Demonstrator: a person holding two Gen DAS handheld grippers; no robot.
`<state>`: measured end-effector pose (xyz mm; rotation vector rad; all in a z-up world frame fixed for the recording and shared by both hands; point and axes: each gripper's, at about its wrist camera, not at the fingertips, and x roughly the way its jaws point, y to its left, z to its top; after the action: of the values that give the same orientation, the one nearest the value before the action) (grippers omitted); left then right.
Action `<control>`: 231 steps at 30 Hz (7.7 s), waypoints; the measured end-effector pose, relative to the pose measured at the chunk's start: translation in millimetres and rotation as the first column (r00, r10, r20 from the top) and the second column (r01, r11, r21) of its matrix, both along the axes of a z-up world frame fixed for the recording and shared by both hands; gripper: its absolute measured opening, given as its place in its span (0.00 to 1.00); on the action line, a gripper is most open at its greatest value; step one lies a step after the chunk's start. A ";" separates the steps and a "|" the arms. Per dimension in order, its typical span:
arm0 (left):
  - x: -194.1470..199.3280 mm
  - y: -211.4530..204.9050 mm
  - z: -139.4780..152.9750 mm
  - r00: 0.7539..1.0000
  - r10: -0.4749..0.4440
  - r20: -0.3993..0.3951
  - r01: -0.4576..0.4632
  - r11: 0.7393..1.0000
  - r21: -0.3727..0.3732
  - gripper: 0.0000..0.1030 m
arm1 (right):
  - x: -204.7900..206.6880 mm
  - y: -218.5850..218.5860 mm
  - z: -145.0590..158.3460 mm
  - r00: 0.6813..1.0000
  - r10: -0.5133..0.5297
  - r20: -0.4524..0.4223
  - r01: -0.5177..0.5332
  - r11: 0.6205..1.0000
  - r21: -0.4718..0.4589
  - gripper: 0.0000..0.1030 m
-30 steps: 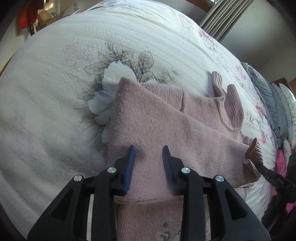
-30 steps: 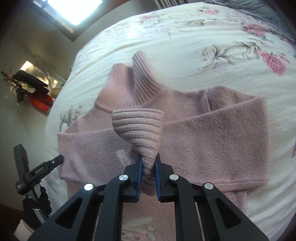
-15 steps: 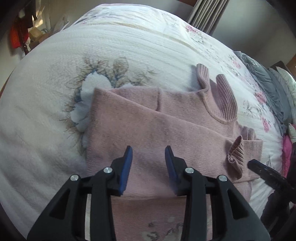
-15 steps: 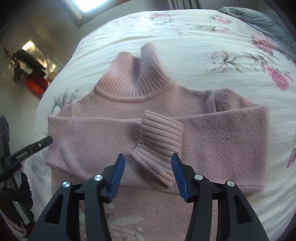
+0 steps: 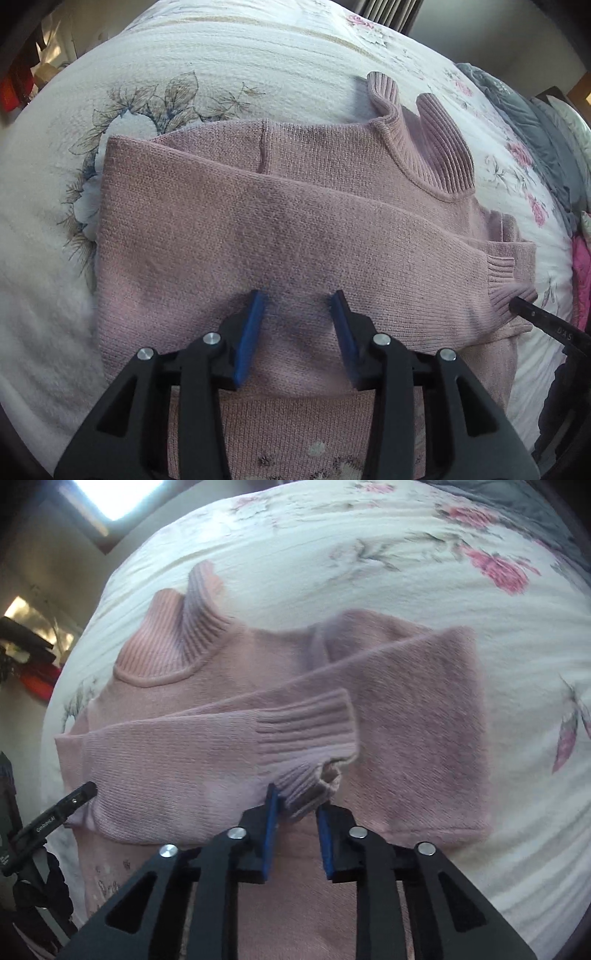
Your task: Fold small clothes
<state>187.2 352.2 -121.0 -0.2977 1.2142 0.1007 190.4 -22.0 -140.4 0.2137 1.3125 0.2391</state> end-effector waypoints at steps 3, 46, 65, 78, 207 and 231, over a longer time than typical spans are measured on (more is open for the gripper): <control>0.2 -1.4 6.9 1.000 0.008 0.000 -0.008 1.000 0.007 0.38 | -9.2 -29.2 -2.3 0.998 -0.055 -0.001 0.055 0.996 -0.065 0.30; 224.5 -27.0 0.4 0.994 -0.108 0.016 0.109 0.991 -0.076 0.53 | 225.1 118.6 -8.3 0.979 0.204 -0.010 -0.198 0.957 0.213 0.54; 155.6 -30.6 61.9 0.940 -0.210 0.267 0.277 0.930 -0.244 0.09 | 138.9 65.9 58.4 0.927 0.301 0.224 -0.356 0.894 0.273 0.13; 33.3 -35.9 8.9 0.923 -0.370 0.106 0.384 0.896 -0.222 0.19 | 17.4 49.7 29.8 0.843 0.524 0.119 -0.535 0.839 0.100 0.36; -334.8 44.3 -13.8 0.947 0.059 -0.314 -0.090 0.992 -0.086 0.55 | -307.0 -115.4 -54.1 0.943 0.086 -0.322 -0.034 0.986 0.165 0.62; -334.8 31.8 -21.5 0.942 0.039 -0.334 -0.125 0.963 -0.239 0.09 | -308.6 -119.0 -39.9 0.934 0.132 -0.333 0.010 0.920 0.392 0.10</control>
<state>-147.6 384.0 -142.4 -0.5774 1.5491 0.0666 -118.2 -141.0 -180.4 0.5757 1.6240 0.5373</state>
